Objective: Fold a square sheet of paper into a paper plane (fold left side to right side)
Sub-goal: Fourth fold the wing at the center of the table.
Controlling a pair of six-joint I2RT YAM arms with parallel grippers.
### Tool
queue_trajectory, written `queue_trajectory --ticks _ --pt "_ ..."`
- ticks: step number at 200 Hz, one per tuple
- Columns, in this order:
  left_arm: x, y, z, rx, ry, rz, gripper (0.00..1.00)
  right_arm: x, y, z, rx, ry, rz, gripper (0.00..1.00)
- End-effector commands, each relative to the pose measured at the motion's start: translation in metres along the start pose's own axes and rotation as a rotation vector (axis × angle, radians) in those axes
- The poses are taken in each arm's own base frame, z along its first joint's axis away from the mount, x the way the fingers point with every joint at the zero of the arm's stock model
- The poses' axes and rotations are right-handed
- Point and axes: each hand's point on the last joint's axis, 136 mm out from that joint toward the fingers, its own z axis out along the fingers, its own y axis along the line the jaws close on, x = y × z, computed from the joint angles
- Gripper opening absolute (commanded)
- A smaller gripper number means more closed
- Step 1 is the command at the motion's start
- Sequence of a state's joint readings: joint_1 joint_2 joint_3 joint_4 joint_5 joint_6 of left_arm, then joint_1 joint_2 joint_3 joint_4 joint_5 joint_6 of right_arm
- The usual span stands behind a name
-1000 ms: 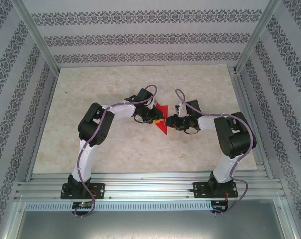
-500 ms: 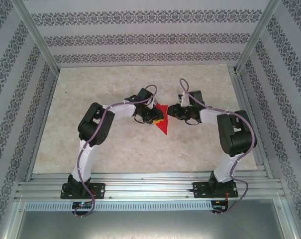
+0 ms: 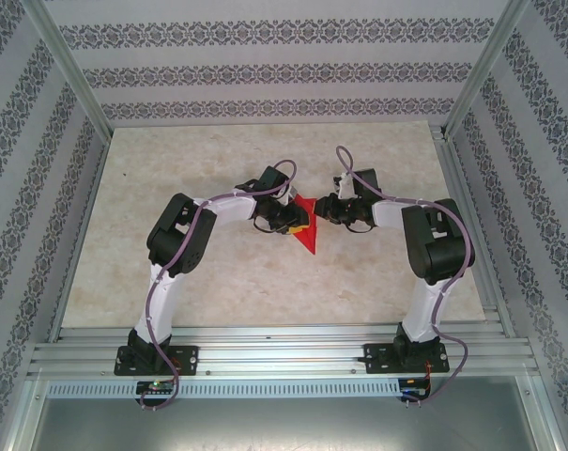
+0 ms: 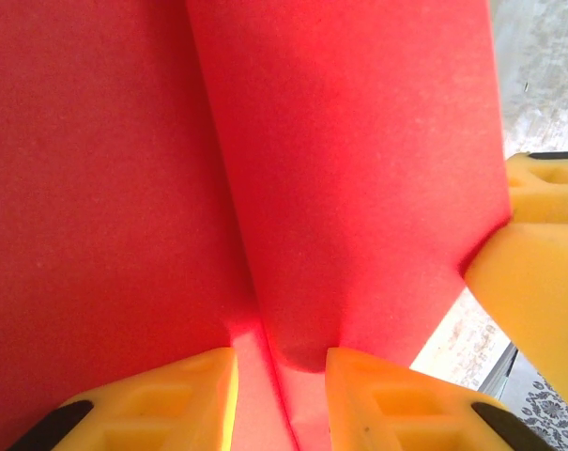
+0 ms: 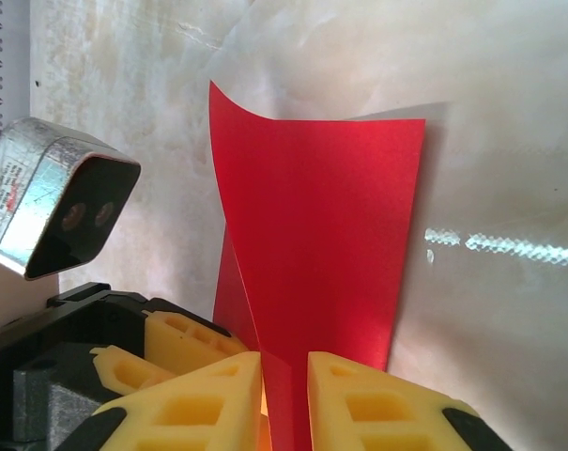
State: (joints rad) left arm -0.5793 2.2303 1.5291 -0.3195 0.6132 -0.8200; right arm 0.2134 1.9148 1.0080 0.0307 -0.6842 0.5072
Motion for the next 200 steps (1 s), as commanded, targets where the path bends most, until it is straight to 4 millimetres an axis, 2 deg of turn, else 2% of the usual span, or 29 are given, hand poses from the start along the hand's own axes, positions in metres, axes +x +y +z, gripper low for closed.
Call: queue_trajectory --ticks 1,54,200 --pt "0.019 0.063 0.030 -0.173 0.044 -0.056 0.33 -0.007 0.004 0.004 -0.029 -0.001 -0.013 0.19" --pt "0.020 0.066 0.031 -0.178 0.048 -0.062 0.33 -0.009 -0.004 0.007 0.021 0.004 -0.026 0.01" --pt "0.020 0.064 0.030 -0.171 0.048 -0.057 0.33 0.010 -0.034 0.020 0.115 0.068 0.019 0.01"
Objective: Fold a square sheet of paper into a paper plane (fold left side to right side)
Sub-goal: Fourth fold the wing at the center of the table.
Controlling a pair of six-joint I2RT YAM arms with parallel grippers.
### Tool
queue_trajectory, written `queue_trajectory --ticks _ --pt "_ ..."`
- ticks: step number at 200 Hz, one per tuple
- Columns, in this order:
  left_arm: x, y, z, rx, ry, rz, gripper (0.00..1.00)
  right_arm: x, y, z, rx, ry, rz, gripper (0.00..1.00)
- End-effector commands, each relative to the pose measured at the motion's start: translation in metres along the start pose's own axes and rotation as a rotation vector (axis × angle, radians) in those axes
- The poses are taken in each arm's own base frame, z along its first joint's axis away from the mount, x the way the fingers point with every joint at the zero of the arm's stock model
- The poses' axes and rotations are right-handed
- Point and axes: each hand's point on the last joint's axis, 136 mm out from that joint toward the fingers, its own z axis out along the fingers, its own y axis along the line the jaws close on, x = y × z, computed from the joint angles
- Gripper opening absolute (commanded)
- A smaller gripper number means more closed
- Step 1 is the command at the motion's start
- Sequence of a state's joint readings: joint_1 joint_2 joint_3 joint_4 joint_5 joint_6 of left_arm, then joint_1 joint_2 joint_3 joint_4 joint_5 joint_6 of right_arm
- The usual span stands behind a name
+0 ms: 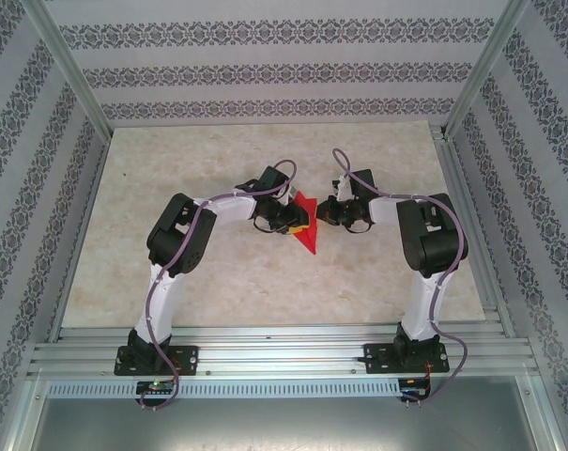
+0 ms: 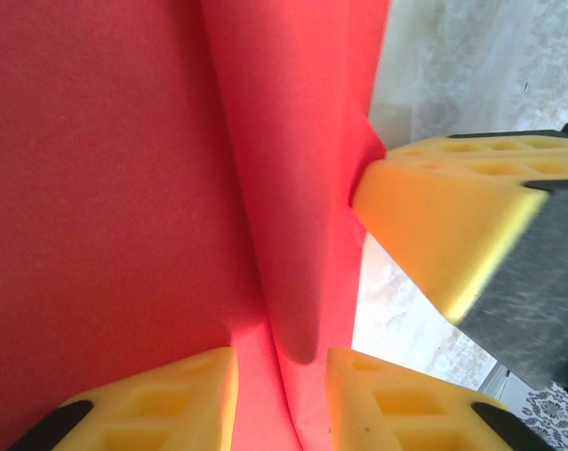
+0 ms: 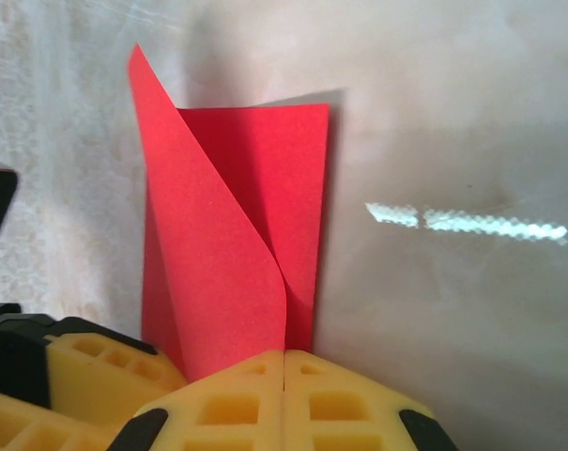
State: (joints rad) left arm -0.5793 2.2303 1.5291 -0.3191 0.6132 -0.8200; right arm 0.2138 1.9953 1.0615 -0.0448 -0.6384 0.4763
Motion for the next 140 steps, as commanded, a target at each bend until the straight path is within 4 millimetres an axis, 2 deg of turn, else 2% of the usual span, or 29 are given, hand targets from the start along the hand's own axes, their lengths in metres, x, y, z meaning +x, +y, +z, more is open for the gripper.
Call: queue_trajectory --ticks 1,56,140 --pt "0.020 0.064 0.030 -0.171 0.048 -0.057 0.33 0.002 -0.007 0.006 0.038 0.017 -0.014 0.01" --pt "0.017 0.057 0.026 -0.157 0.037 -0.045 0.33 0.014 -0.010 0.012 0.048 0.053 -0.001 0.01" --pt "0.018 0.062 0.030 -0.163 0.042 -0.056 0.32 0.001 0.023 -0.003 -0.041 -0.006 -0.004 0.01"
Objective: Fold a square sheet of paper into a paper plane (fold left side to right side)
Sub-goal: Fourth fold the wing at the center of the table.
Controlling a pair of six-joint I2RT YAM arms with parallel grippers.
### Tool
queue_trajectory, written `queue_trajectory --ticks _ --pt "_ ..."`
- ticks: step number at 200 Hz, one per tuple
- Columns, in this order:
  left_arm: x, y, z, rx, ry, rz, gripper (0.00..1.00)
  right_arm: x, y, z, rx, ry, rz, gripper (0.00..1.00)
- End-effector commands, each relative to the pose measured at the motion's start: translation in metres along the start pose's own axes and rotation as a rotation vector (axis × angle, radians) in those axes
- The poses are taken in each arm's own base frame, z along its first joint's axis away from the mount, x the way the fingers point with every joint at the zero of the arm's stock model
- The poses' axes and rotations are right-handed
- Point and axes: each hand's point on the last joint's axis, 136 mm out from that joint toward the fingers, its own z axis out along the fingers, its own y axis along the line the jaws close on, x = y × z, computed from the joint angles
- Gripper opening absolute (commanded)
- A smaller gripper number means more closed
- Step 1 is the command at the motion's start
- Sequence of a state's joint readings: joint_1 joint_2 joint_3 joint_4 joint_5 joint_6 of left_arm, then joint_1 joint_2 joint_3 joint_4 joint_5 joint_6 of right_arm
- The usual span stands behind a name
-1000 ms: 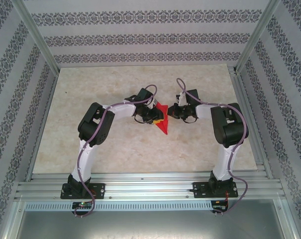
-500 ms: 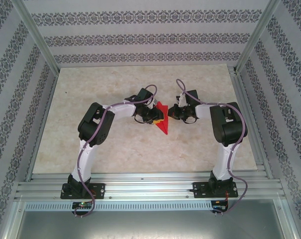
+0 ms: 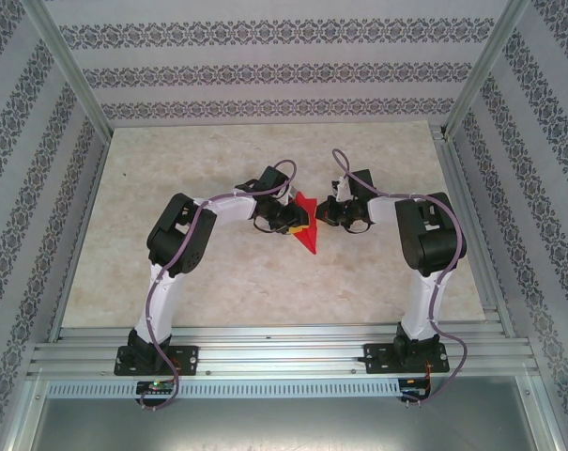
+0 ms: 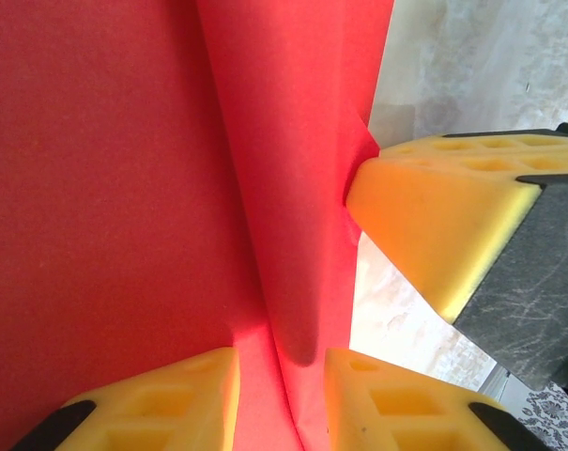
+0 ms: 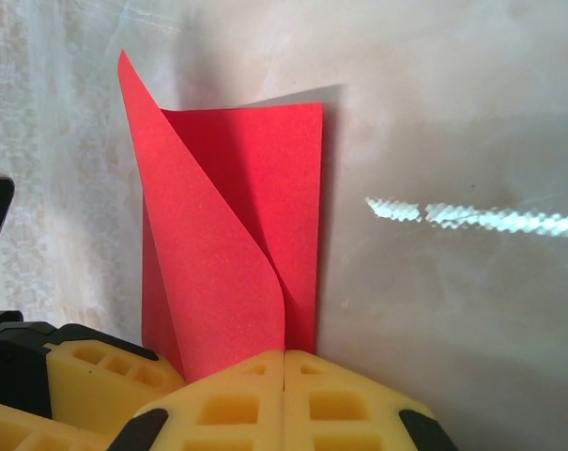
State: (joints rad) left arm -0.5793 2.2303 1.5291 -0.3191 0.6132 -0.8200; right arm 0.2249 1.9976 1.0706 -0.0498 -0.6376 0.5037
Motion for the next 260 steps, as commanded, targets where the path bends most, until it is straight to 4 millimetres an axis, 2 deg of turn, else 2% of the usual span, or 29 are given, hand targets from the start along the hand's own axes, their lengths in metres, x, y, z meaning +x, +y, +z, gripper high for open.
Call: queue_trajectory --ticks 1,48,117,145,170,188,235,260 --pt "0.019 0.062 0.030 -0.163 0.043 -0.058 0.32 0.001 0.019 -0.006 -0.038 -0.011 -0.022 0.01" --pt "0.019 0.062 0.030 -0.163 0.044 -0.057 0.32 0.005 0.018 -0.002 -0.034 -0.001 -0.019 0.01" --pt "0.019 0.061 0.030 -0.163 0.045 -0.056 0.32 0.014 -0.008 0.000 0.065 0.018 0.006 0.01" --pt "0.019 0.063 0.030 -0.165 0.045 -0.058 0.32 0.016 -0.010 0.002 0.070 0.028 0.008 0.01" --pt "0.018 0.057 0.026 -0.156 0.038 -0.047 0.32 0.021 -0.020 0.004 0.110 0.045 0.014 0.01" --pt "0.014 0.045 0.018 -0.131 0.025 -0.024 0.32 0.024 -0.025 0.004 0.135 0.058 0.015 0.01" --pt "-0.001 -0.002 -0.028 -0.066 -0.059 0.069 0.31 0.026 -0.030 0.004 0.150 0.069 0.014 0.01" --pt "-0.001 -0.024 -0.034 0.000 -0.055 0.095 0.25 0.026 -0.029 0.005 0.146 0.068 0.014 0.01"
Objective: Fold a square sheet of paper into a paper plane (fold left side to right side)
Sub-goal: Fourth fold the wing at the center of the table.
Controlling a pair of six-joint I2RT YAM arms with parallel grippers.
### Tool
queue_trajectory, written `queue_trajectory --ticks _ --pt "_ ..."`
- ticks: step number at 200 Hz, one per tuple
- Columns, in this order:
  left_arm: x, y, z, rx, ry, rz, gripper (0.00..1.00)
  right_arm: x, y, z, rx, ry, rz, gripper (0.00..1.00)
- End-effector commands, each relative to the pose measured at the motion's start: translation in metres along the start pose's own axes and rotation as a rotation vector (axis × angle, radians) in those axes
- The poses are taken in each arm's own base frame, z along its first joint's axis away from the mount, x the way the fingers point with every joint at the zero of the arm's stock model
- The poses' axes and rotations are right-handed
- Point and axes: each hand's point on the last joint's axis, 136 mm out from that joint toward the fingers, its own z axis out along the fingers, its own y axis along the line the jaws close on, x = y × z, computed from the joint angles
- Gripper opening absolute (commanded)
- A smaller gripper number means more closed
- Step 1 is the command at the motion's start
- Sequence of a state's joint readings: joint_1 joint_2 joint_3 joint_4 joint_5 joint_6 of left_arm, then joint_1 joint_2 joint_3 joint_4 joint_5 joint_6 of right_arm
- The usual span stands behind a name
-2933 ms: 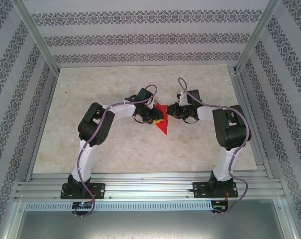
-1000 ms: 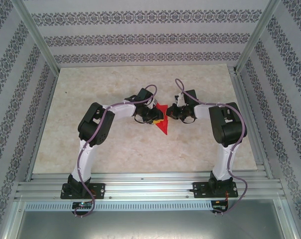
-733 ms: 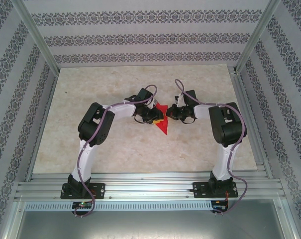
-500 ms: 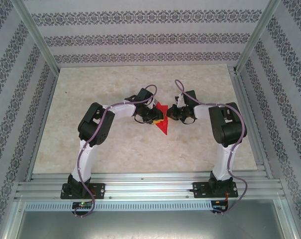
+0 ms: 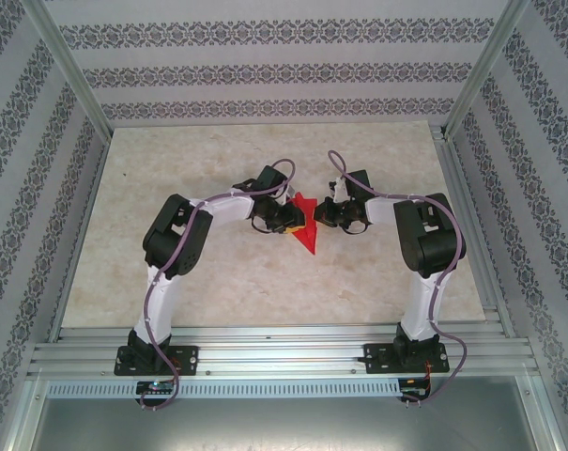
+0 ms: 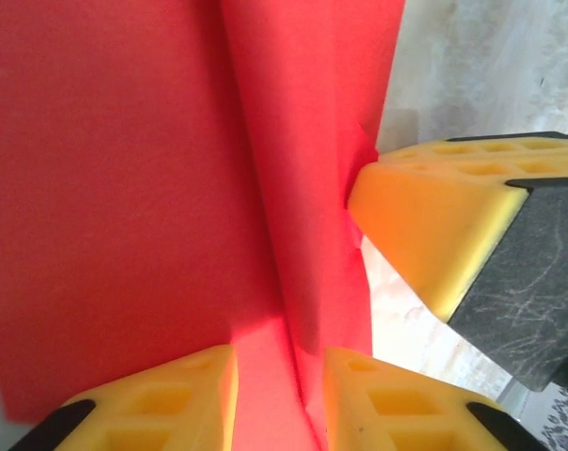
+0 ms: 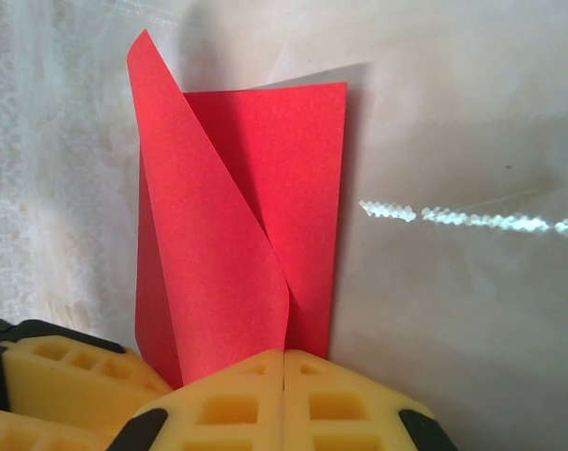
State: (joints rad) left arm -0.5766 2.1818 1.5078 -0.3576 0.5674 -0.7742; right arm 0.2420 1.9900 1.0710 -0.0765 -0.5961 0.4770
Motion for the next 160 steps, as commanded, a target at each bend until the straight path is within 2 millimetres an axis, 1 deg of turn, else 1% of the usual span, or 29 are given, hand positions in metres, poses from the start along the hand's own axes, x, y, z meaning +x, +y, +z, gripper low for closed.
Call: queue_trajectory --ticks 1,13,39,59,95,160 --pt "-0.004 -0.024 -0.021 0.041 -0.030 0.056 0.25 0.022 -0.027 0.005 0.105 0.064 0.039 0.01" --pt "-0.004 -0.028 -0.018 0.060 -0.025 0.058 0.23 0.022 -0.026 0.005 0.106 0.065 0.038 0.01" --pt "-0.002 -0.035 -0.004 0.105 0.005 0.056 0.20 0.023 -0.027 0.005 0.109 0.067 0.042 0.01" --pt "-0.003 -0.034 0.005 0.099 0.015 0.058 0.19 0.022 -0.028 0.005 0.113 0.066 0.043 0.01" --pt "-0.005 -0.033 0.013 0.100 0.025 0.060 0.19 0.021 -0.027 0.005 0.114 0.065 0.042 0.01" --pt "-0.003 -0.013 0.031 0.060 0.047 0.035 0.19 0.019 -0.026 0.004 0.114 0.062 0.041 0.01"
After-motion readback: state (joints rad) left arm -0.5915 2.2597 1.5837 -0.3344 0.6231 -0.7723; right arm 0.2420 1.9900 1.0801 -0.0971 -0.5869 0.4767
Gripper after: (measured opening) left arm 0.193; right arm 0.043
